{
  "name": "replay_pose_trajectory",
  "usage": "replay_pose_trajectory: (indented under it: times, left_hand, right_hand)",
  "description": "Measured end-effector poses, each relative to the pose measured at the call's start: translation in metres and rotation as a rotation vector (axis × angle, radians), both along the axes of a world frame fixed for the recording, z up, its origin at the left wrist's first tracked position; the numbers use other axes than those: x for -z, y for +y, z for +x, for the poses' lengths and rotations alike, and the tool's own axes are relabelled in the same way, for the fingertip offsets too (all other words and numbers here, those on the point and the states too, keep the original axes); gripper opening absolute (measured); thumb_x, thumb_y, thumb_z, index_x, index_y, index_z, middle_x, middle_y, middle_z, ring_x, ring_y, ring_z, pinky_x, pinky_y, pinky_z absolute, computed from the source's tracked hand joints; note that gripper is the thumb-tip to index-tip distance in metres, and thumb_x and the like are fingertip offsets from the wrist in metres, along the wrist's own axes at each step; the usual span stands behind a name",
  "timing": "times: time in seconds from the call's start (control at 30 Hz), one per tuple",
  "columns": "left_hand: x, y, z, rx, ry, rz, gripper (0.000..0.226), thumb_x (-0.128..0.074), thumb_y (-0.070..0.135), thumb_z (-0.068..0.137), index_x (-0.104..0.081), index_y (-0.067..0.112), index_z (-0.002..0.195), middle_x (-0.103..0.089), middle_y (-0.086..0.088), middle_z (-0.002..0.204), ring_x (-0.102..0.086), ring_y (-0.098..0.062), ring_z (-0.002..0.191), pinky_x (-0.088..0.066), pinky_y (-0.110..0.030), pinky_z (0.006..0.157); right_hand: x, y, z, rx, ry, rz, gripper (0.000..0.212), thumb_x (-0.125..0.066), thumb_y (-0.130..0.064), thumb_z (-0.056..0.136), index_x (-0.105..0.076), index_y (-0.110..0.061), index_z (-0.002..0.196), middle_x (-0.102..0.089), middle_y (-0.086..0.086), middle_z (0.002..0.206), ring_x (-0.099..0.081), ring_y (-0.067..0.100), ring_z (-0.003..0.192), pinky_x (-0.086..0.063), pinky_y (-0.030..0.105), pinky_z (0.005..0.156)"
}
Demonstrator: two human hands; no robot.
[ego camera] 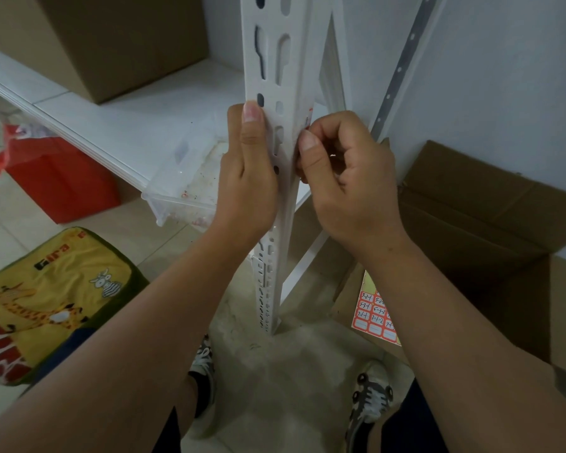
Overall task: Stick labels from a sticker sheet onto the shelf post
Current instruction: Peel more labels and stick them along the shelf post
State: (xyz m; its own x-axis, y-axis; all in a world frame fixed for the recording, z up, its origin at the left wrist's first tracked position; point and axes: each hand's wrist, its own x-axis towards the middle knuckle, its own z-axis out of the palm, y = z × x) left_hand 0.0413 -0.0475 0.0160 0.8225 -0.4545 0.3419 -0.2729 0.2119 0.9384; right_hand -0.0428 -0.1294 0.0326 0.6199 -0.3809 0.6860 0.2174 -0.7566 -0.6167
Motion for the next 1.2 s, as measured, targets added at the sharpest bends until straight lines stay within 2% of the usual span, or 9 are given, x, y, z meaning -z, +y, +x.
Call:
replay_pose_trajectory:
  times: [0.17,0.3,0.53,0.7,0.83,0.93,1.03,1.1,1.2]
  left_hand:
    - [-0.001,-0.001,-0.001,-0.01,0.01,-0.002,0.079,-0.021,0.066,0.085,-0.049,0.007,0.129,-0.065,-0.016,0.113,-0.066,-0.018,0.103,-0.053,-0.035,0.092]
    - [-0.002,0.0,-0.002,0.008,0.013,0.017,0.08,-0.021,0.067,0.086,-0.048,0.004,0.128,-0.064,-0.022,0.111,-0.064,-0.031,0.105,-0.053,-0.051,0.094]
    - [-0.003,0.001,0.0,0.025,0.022,0.026,0.075,-0.023,0.064,0.088,-0.049,0.002,0.122,-0.063,-0.024,0.102,-0.063,-0.038,0.097,-0.051,-0.06,0.087]
    - [-0.003,0.003,-0.001,0.027,0.038,0.047,0.077,-0.022,0.065,0.087,-0.05,0.005,0.126,-0.065,-0.021,0.111,-0.062,-0.034,0.106,-0.052,-0.052,0.092]
    - [-0.004,0.003,-0.002,0.016,0.041,0.066,0.079,-0.021,0.068,0.084,-0.05,0.008,0.127,-0.064,-0.019,0.112,-0.062,-0.032,0.106,-0.053,-0.047,0.09]
    - [-0.004,0.003,-0.001,0.02,0.039,0.061,0.075,-0.021,0.064,0.089,-0.05,0.007,0.128,-0.064,-0.02,0.113,-0.062,-0.031,0.107,-0.053,-0.046,0.092]
    - [-0.004,0.003,-0.001,0.013,0.035,0.06,0.069,-0.02,0.058,0.093,-0.049,0.008,0.13,-0.065,-0.016,0.116,-0.066,-0.02,0.101,-0.054,-0.033,0.089]
    - [-0.003,0.003,-0.001,0.012,0.034,0.052,0.067,-0.019,0.055,0.094,-0.049,0.009,0.13,-0.064,-0.015,0.118,-0.063,-0.008,0.096,-0.052,-0.024,0.084]
    - [-0.003,0.003,-0.001,0.025,0.047,0.043,0.069,-0.019,0.058,0.093,-0.049,0.008,0.13,-0.063,-0.018,0.118,-0.061,-0.01,0.097,-0.051,-0.027,0.087]
  right_hand:
    - [0.001,0.004,0.002,0.033,-0.046,0.008,0.014,-0.053,-0.012,0.096,-0.059,-0.003,0.087,-0.062,0.008,0.07,-0.06,0.018,0.061,-0.05,0.04,0.056]
    - [0.001,0.005,0.005,0.027,-0.044,0.121,0.012,-0.052,-0.014,0.095,-0.055,-0.012,0.084,-0.061,0.005,0.067,-0.061,0.02,0.06,-0.051,0.042,0.054]
    - [-0.001,-0.001,-0.003,-0.172,0.005,0.294,0.009,-0.05,-0.009,0.097,-0.056,-0.006,0.091,-0.063,0.011,0.074,-0.063,0.024,0.068,-0.056,0.042,0.064]
    - [-0.001,-0.002,-0.003,-0.163,0.026,0.213,0.006,-0.054,-0.016,0.097,-0.056,-0.016,0.091,-0.064,0.01,0.077,-0.062,0.029,0.069,-0.052,0.051,0.061]
    - [0.0,-0.004,-0.002,-0.108,0.032,0.139,0.007,-0.053,-0.018,0.097,-0.056,-0.013,0.091,-0.064,0.008,0.077,-0.063,0.027,0.07,-0.053,0.05,0.061]
    - [-0.001,-0.005,-0.004,-0.106,0.057,0.104,0.003,-0.054,-0.017,0.097,-0.056,-0.016,0.094,-0.064,-0.002,0.081,-0.065,0.02,0.075,-0.055,0.047,0.065]
    - [-0.001,-0.006,-0.005,-0.078,0.074,0.021,0.002,-0.054,-0.017,0.097,-0.055,-0.019,0.097,-0.059,-0.015,0.084,-0.064,0.011,0.079,-0.056,0.039,0.069]
    - [0.001,-0.006,-0.004,-0.013,0.066,-0.071,0.007,-0.053,-0.018,0.098,-0.058,-0.013,0.097,-0.059,-0.013,0.082,-0.062,0.011,0.076,-0.054,0.037,0.066]
    - [0.005,-0.004,-0.002,0.072,0.027,-0.182,0.015,-0.052,-0.017,0.098,-0.06,-0.004,0.097,-0.064,0.0,0.083,-0.059,0.013,0.072,-0.051,0.036,0.062]
